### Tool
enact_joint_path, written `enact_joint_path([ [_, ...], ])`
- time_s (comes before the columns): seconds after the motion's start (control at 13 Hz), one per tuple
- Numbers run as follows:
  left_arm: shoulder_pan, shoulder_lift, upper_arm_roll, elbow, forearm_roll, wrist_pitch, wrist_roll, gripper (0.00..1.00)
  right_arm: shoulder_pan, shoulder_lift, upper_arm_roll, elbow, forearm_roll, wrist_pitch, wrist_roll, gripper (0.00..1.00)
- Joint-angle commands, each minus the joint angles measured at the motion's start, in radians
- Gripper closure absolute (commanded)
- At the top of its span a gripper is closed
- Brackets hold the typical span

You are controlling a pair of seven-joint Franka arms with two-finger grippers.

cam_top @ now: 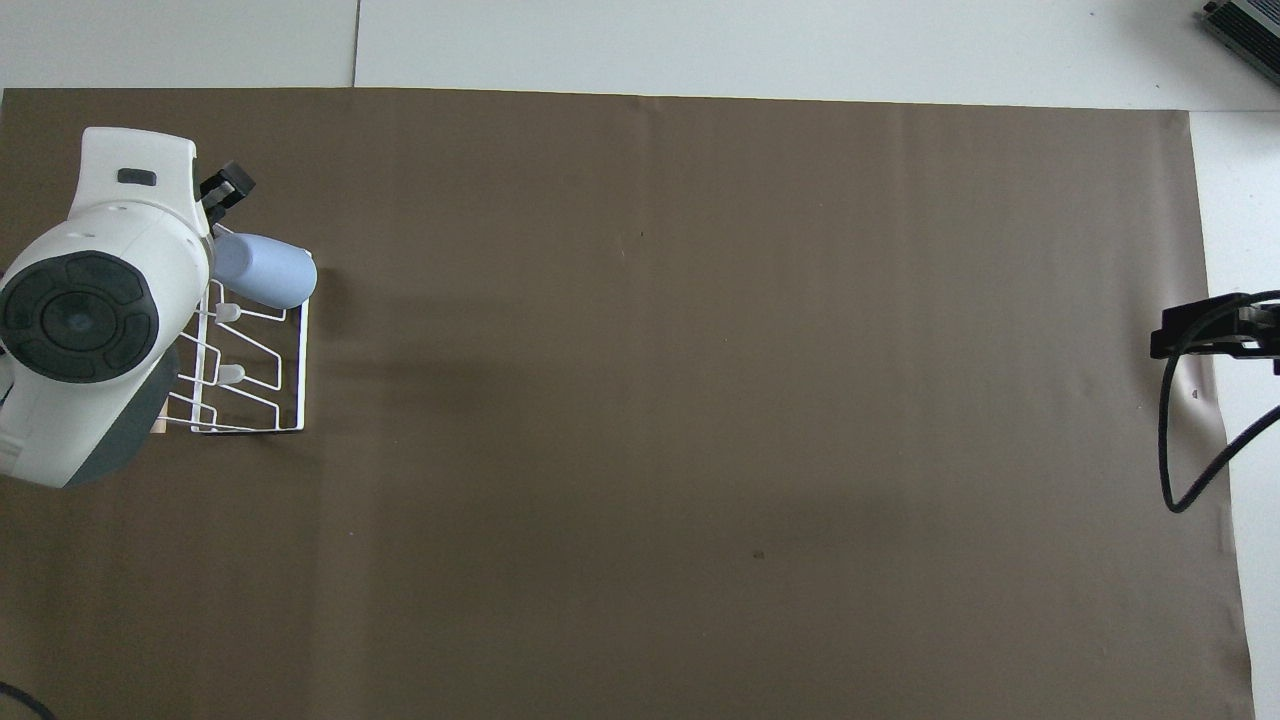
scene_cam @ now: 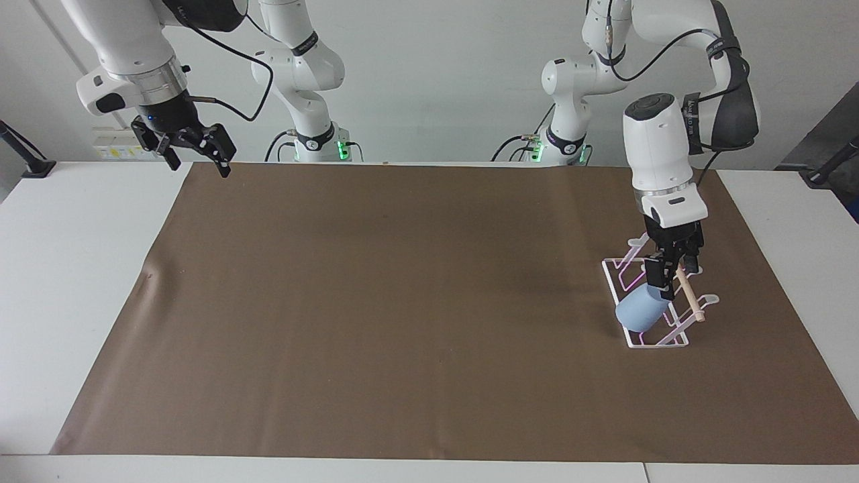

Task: Hang cup on cup holder
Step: 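Lower the cup onto a rack hook with the left gripper, then open the left gripper and withdraw it from the hung cup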

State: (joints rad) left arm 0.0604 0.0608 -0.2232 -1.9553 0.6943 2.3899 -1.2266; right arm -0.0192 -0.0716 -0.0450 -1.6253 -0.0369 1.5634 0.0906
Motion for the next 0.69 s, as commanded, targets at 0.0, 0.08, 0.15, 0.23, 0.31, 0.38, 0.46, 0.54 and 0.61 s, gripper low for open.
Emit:
enact_joint_path([
  [0.0,-0.013,-0.024,-0.016,0.041,-0.072,-0.098,0.092,0.06,-0.005,0.001,0.008,0.019,0.023,-0.026,-0.012,0.0],
  [0.08,-0.02,-0.036,-0.018,0.073,-0.138,-0.15,0.172,0.07,-0.004,-0.004,0.013,0.019,0.022,-0.032,-0.012,0.0],
  [0.15,-0.028,-0.045,-0.018,0.113,-0.221,-0.214,0.265,0.08,-0.004,-0.007,0.013,0.019,0.023,-0.037,-0.005,0.0],
  [0.23,-0.03,-0.045,-0.018,0.172,-0.308,-0.291,0.373,0.09,-0.005,-0.005,0.014,0.021,0.029,-0.055,-0.002,0.0],
  [0.31,-0.027,-0.045,-0.016,0.24,-0.382,-0.375,0.478,0.09,-0.013,-0.002,0.011,0.025,0.073,-0.065,0.0,0.0],
  [0.38,-0.021,-0.044,-0.013,0.304,-0.453,-0.461,0.603,0.09,-0.015,-0.002,0.01,0.027,0.083,-0.065,0.0,0.0],
  [0.46,-0.016,-0.042,-0.008,0.353,-0.507,-0.532,0.699,0.09,-0.013,0.001,0.011,0.033,0.08,-0.066,0.0,0.0],
  [0.54,-0.014,-0.041,-0.008,0.399,-0.539,-0.593,0.763,0.09,-0.008,0.003,0.014,0.035,0.068,-0.063,-0.006,0.0],
  [0.61,-0.014,-0.038,-0.008,0.429,-0.559,-0.638,0.791,0.09,-0.004,0.001,0.016,0.032,0.043,-0.053,-0.009,0.0],
])
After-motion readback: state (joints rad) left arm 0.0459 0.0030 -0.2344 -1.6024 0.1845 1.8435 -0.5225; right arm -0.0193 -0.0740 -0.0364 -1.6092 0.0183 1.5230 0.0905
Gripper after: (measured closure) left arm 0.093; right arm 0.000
